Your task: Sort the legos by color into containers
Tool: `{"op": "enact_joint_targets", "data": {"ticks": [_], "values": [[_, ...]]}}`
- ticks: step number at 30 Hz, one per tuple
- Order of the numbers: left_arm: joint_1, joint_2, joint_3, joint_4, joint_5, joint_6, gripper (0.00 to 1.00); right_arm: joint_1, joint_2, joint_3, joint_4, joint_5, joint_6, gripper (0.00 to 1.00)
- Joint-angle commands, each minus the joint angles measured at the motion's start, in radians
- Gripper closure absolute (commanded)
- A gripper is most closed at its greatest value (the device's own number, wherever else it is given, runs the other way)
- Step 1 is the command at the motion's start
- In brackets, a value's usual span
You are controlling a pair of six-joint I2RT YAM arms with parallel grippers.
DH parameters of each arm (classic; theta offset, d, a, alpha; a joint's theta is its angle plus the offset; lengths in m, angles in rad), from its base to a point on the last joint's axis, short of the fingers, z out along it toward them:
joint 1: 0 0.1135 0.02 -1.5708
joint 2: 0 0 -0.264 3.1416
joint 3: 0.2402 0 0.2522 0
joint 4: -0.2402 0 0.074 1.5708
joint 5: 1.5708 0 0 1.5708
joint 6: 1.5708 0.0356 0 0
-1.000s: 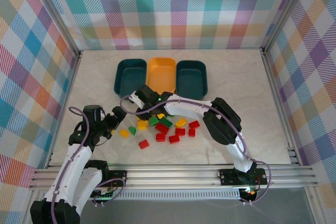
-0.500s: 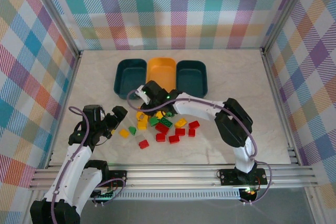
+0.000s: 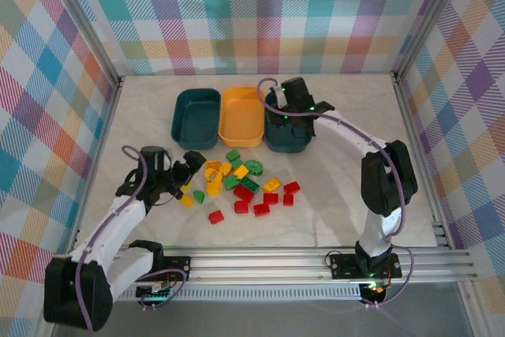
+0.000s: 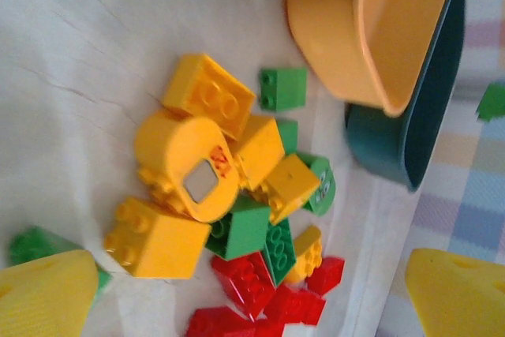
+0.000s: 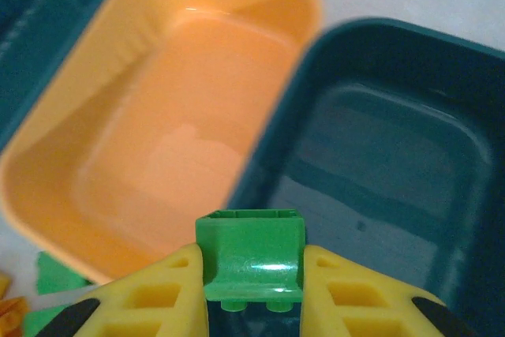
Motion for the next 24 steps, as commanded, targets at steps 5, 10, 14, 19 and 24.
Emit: {"op": "enact_joint_targets", "data": {"ticks": [5, 10, 14, 19, 24], "values": [[-0.202, 0.178, 0.181, 0.067, -0.003, 0.084, 0.00, -0.087, 0.011, -0.003, -0.017, -0.065, 0.054, 0.73], [-0.213, 0.173, 0.183, 0.060, -0.042, 0.093, 0.00, -0.102, 0.076, 0.052, -0.046, -0.064, 0.051, 0.73], [-0.213, 0.176, 0.191, 0.004, -0.048, 0.115, 0.00, -0.103, 0.140, 0.104, -0.067, -0.050, 0.047, 0.73], [-0.212, 0.152, 0.169, -0.021, -0.082, 0.122, 0.00, -0.102, 0.230, 0.179, -0.109, -0.022, 0.036, 0.71], [-0.211, 0.158, 0.181, -0.033, -0.088, 0.133, 0.00, -0.102, 0.280, 0.231, -0.135, -0.004, 0.028, 0.55]]}}
